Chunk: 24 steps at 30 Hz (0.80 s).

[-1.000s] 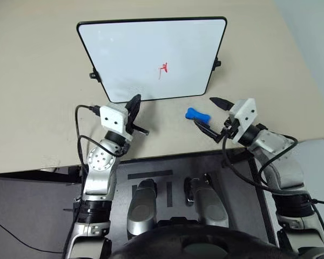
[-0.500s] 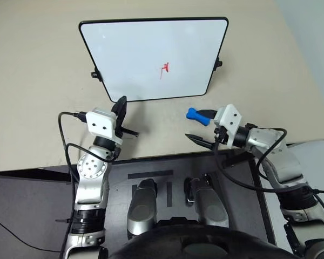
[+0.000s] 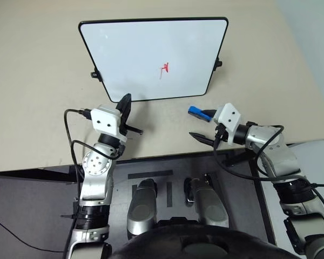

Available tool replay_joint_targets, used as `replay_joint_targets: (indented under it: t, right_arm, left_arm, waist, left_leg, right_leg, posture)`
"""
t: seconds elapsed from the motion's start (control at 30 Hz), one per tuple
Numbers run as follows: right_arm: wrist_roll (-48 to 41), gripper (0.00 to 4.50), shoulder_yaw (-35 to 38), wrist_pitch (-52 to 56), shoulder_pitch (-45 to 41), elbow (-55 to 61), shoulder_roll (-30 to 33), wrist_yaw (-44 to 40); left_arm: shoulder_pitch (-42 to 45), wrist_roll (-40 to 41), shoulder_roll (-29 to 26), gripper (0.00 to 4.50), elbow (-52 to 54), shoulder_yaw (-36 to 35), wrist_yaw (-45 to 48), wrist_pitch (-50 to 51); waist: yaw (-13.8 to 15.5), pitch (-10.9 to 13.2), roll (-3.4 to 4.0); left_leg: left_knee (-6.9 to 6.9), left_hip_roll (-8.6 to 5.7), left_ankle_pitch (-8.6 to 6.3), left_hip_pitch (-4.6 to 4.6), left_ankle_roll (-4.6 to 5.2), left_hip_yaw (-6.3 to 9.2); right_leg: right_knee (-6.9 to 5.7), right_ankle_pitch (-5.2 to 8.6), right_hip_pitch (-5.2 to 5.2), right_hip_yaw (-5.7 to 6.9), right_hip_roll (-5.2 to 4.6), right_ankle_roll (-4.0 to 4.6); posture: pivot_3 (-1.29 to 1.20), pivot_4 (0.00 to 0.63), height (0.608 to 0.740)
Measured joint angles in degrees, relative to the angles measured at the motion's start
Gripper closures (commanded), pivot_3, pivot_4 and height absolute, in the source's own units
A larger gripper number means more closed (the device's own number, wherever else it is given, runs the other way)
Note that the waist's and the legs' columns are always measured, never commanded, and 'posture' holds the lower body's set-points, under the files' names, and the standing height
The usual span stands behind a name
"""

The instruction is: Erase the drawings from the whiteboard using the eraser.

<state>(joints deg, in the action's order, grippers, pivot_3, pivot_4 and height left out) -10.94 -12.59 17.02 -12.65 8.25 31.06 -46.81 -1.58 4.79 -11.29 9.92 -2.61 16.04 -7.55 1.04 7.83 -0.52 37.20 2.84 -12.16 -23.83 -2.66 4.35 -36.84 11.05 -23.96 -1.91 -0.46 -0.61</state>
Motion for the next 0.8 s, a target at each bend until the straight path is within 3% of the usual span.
replay_joint_targets:
  t: [0.17, 0.2, 0.3, 0.63, 0.8]
  right_arm:
    - [0.7, 0.15, 0.0, -0.3, -1.2, -1.6, -0.4, 0.0]
    - [1.2, 0.31, 0.0, -0.4, -1.6, -2.1, -0.6, 0.1]
    - [2.3, 0.96, 0.0, -0.8, -2.5, -3.4, -0.9, 0.4]
    - [4.4, 4.48, 0.3, -2.2, -3.8, -4.6, -1.8, 1.4]
    - [4.5, 4.48, 0.3, -2.5, -3.6, -4.6, -1.9, 1.4]
  left_arm:
    - [0.0, -0.1, 0.3, 4.5, 0.0, 0.4, -0.2, -0.2]
    - [0.0, -0.2, 0.4, 4.5, 0.0, 0.4, -0.2, -0.2]
    - [0.0, -0.2, 0.6, 4.5, 0.0, 0.5, -0.3, -0.3]
    - [0.4, -0.2, 0.8, 4.5, -1.1, 0.7, -0.7, -0.8]
    - [0.8, -0.2, 0.8, 4.5, -1.4, 1.0, -0.7, -1.1]
  waist:
    - [0.0, 0.0, 0.0]
    - [0.0, 0.0, 0.0]
    - [0.0, 0.0, 0.0]
    - [0.0, 0.0, -0.02]
    - [-0.1, 0.0, -0.01]
  left_leg:
    - [0.0, 0.01, 0.01, 0.03, 0.0, 0.0]
    - [0.0, 0.02, 0.01, 0.04, 0.0, 0.0]
    - [0.0, 0.05, 0.01, 0.05, 0.0, -0.01]
    - [-0.02, 0.13, 0.01, 0.1, -0.01, -0.03]
    - [-0.01, 0.13, 0.01, 0.1, -0.02, -0.03]
  right_leg:
    - [-0.01, -0.01, 0.01, 0.0, 0.01, 0.02]
    - [-0.01, -0.02, 0.01, 0.0, 0.01, 0.02]
    - [-0.01, -0.03, 0.01, 0.0, 0.01, 0.05]
    - [-0.02, -0.06, 0.02, 0.0, 0.06, 0.1]
    - [-0.02, -0.07, 0.02, 0.0, 0.06, 0.11]
  posture:
    - [0.0, 0.15, 0.74]
    - [0.0, 0.15, 0.74]
    - [0.0, 0.15, 0.74]
    - [0.0, 0.15, 0.74]
    - [0.0, 0.15, 0.74]
